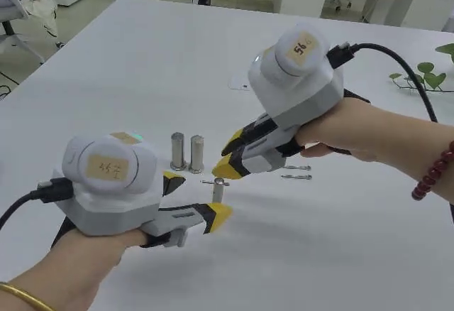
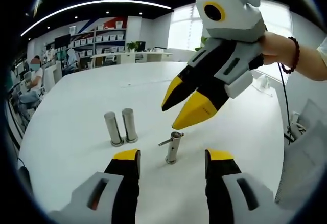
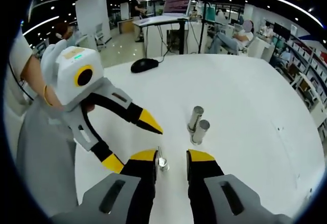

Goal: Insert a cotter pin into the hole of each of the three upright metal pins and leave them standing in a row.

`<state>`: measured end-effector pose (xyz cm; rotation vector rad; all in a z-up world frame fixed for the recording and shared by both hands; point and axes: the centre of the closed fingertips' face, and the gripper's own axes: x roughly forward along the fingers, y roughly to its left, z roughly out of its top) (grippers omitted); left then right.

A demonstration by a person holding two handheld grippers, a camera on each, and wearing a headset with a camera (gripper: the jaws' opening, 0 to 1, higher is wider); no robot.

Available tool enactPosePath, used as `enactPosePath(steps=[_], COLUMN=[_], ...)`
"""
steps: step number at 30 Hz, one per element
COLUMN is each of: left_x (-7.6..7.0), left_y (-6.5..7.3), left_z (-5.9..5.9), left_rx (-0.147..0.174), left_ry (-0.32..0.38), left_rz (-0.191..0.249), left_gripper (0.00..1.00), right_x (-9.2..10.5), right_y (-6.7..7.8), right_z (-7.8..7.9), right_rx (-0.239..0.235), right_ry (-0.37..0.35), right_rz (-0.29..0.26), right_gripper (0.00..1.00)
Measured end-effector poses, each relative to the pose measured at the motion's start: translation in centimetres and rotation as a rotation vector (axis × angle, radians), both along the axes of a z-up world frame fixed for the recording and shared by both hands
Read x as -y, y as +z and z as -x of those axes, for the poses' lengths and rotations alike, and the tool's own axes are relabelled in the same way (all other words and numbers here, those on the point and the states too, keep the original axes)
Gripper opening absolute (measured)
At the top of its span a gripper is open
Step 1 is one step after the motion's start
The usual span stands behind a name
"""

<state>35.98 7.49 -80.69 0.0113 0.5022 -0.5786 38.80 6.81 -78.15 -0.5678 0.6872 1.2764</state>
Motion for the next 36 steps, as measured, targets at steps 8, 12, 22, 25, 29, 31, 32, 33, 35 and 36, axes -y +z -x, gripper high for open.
enactPosePath(steps=[8, 12, 22, 25, 29, 31, 32, 33, 35, 36], left_x=[-0.6, -1.0, -1.7, -1.7, -1.6, -1.6, -1.6, -1.5, -1.5, -1.6], left_y=[1.9, 2.5, 3.3, 3.5, 3.6, 3.7, 3.7, 3.7, 3.7, 3.6], left_z=[0.5, 0.6, 1.2, 1.2, 1.3, 1.4, 1.4, 1.4, 1.5, 1.5], left_rx=[0.048, 0.066, 0.096, 0.107, 0.11, 0.114, 0.114, 0.112, 0.109, 0.108], left_ry=[0.023, 0.035, 0.042, 0.039, 0.032, 0.034, 0.035, 0.036, 0.038, 0.039], left_rz=[0.039, 0.045, 0.043, 0.038, 0.023, 0.022, 0.024, 0.029, 0.031, 0.03], left_gripper=[0.59, 0.64, 0.74, 0.76, 0.77, 0.77, 0.77, 0.77, 0.76, 0.76], right_x=[-1.3, -2.1, -3.5, -3.7, -3.8, -4.0, -4.1, -4.1, -4.2, -4.2], right_y=[0.0, -0.3, -2.2, -2.6, -2.9, -3.1, -3.3, -3.4, -3.7, -3.9], right_z=[-2.0, -3.4, -5.1, -5.4, -5.4, -5.5, -5.6, -5.5, -5.6, -5.6], right_rx=[-0.016, -0.001, 0.016, 0.022, 0.027, 0.031, 0.029, 0.026, 0.024, 0.029], right_ry=[-0.064, -0.087, -0.108, -0.113, -0.108, -0.109, -0.109, -0.109, -0.111, -0.111], right_rz=[-0.075, -0.098, -0.101, -0.104, -0.1, -0.107, -0.109, -0.111, -0.11, -0.109], right_gripper=[0.28, 0.28, 0.28, 0.27, 0.26, 0.25, 0.24, 0.24, 0.23, 0.21])
